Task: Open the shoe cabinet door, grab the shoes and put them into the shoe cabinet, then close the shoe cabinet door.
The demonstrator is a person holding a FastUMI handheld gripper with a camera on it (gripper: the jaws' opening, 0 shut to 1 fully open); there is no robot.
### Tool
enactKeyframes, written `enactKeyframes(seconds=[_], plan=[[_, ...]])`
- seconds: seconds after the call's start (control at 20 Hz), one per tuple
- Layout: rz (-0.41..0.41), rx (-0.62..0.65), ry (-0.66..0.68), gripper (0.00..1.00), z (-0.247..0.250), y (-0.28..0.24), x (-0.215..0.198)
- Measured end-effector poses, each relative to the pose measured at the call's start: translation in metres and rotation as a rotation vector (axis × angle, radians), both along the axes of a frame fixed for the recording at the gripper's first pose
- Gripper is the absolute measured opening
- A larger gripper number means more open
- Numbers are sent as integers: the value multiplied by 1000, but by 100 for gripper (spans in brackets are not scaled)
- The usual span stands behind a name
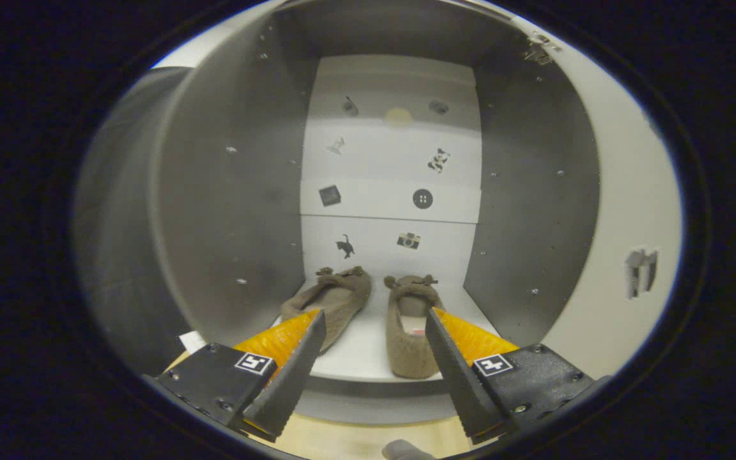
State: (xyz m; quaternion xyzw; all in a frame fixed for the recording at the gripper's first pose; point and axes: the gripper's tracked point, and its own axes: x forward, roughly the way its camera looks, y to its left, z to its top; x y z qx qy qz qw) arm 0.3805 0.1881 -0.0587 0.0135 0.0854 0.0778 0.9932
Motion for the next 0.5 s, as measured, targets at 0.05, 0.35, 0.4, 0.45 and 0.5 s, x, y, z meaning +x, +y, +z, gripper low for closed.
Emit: enactKeyframes(seconds=[0.05,0.35,0.4,0.45,0.5], plan=[[24,29,-11,99,2,6,-20],[35,23,-55,99,8,0,-138],[34,24,-66,99,13,-4,-158],[32,24,-81,99,17,-9,-178],[31,32,-99,99,22,-14,-197]])
